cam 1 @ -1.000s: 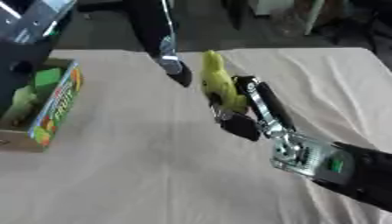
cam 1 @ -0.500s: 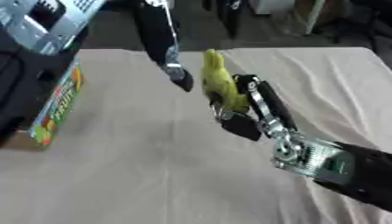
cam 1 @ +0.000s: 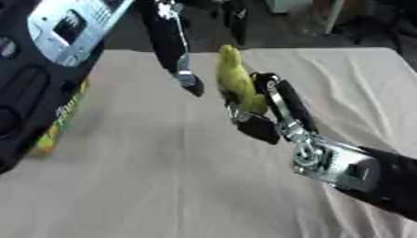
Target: Pick up the objects with one hand, pass them to the other hand, and then place them into the box on the other side of the table.
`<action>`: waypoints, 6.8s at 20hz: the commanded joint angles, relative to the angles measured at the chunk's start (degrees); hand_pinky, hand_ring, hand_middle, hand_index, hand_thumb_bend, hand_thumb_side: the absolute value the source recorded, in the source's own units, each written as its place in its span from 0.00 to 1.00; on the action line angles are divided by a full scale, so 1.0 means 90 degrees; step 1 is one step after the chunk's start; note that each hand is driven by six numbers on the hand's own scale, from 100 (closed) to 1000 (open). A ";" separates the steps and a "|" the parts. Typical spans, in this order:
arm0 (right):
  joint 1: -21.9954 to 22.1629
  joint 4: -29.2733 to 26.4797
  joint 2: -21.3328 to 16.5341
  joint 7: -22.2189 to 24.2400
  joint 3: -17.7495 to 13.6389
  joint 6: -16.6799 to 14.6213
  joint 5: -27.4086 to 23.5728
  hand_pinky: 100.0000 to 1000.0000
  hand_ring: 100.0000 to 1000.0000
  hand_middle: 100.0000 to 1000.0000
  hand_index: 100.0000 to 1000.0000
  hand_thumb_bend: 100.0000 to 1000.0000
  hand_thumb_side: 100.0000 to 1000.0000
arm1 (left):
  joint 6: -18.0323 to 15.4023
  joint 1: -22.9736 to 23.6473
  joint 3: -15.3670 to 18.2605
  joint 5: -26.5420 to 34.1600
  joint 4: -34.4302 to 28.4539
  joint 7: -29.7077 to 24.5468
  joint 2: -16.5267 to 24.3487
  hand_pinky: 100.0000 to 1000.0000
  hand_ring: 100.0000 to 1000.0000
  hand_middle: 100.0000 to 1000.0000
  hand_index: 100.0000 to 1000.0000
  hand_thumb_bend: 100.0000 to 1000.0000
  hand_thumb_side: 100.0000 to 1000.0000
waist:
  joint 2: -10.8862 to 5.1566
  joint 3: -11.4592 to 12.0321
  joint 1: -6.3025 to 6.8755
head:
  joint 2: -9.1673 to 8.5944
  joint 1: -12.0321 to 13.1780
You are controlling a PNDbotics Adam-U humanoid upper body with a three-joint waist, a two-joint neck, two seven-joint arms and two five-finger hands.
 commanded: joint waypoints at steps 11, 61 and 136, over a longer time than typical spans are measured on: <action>-0.0113 -0.0032 -0.0030 0.0016 0.0006 0.0016 0.0167 0.50 0.41 0.33 0.43 0.00 0.35 | -0.0181 -0.0026 0.0349 -0.0375 0.0489 0.0520 -0.0265 0.80 0.76 0.67 0.72 0.56 0.00 | -0.0076 -0.0018 -0.0002 | -0.0007 0.0032; -0.0068 -0.0032 0.0105 0.0010 0.0220 0.0085 0.0830 0.49 0.40 0.33 0.43 0.00 0.34 | -0.0527 0.0301 0.0815 -0.1366 0.1612 0.0605 -0.0975 0.79 0.73 0.60 0.56 0.13 0.00 | 0.0015 -0.0103 0.0000 | -0.0048 0.0054; 0.1136 -0.0032 -0.0373 -0.0895 -0.0914 0.3495 0.0606 0.80 0.84 0.85 0.92 0.00 0.17 | 0.0746 -0.0123 0.1489 -0.0947 0.1487 0.1077 0.0527 0.57 0.42 0.22 0.20 0.09 0.01 | -0.0224 -0.0134 0.0122 | 0.0254 0.0230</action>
